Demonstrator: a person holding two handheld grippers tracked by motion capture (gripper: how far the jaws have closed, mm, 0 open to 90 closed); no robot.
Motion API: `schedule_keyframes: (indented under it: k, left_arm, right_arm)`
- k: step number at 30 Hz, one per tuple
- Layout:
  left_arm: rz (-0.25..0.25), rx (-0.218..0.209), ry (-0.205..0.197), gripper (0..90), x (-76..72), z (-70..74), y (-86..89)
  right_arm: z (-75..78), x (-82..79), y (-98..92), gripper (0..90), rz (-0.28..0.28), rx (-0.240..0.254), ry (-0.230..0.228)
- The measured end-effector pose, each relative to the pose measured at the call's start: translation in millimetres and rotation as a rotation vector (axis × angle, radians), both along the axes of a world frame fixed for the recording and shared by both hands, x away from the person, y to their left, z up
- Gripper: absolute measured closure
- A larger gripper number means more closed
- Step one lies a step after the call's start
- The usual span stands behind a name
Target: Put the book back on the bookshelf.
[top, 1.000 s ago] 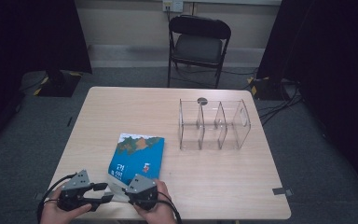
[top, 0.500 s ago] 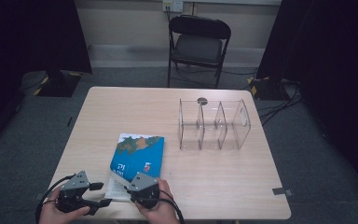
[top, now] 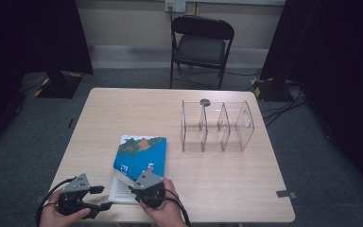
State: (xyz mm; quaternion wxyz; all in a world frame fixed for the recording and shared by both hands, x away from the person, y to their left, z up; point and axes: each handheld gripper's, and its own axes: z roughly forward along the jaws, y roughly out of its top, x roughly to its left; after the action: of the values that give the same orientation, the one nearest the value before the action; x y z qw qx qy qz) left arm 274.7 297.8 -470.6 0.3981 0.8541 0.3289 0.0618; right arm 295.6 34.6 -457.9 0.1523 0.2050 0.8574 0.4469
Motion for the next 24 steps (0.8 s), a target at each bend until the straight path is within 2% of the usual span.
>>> schedule_keyframes:
  k: [5, 6, 10, 14, 16, 18, 24]
  left_arm:
    - [-0.009, 0.009, -0.020, 29.3, -0.5, 1.4, -2.1]
    - [-0.011, 0.012, -0.010, 29.3, -1.0, 0.9, -2.6]
    - [-0.023, 0.025, -0.019, 29.5, -1.4, 0.0, -4.0]
    - [-0.033, 0.018, -0.015, 29.5, -1.9, -1.6, -6.3]
    - [-0.039, 0.034, -0.014, 29.4, -2.5, -1.1, -7.1]
    - [-0.038, 0.016, -0.009, 29.2, -2.9, -1.9, -8.3]
    - [-0.040, 0.036, -0.006, 29.2, -2.5, -3.1, -9.4]
  right_arm:
    - [4.9, 2.4, -2.2, 74.7, -0.001, -0.001, 0.005]
    - [5.5, 2.7, -2.3, 74.7, 0.000, -0.001, 0.006]
    - [7.7, 3.9, -4.5, 74.9, 0.000, 0.002, 0.010]
    - [12.0, 6.0, -7.2, 75.3, -0.002, 0.002, 0.021]
    - [14.6, 7.7, -8.7, 75.3, -0.001, 0.010, 0.025]
    - [17.6, 8.6, -9.4, 75.4, -0.005, 0.014, 0.030]
    - [23.6, 11.1, -10.8, 75.7, -0.009, 0.015, 0.035]
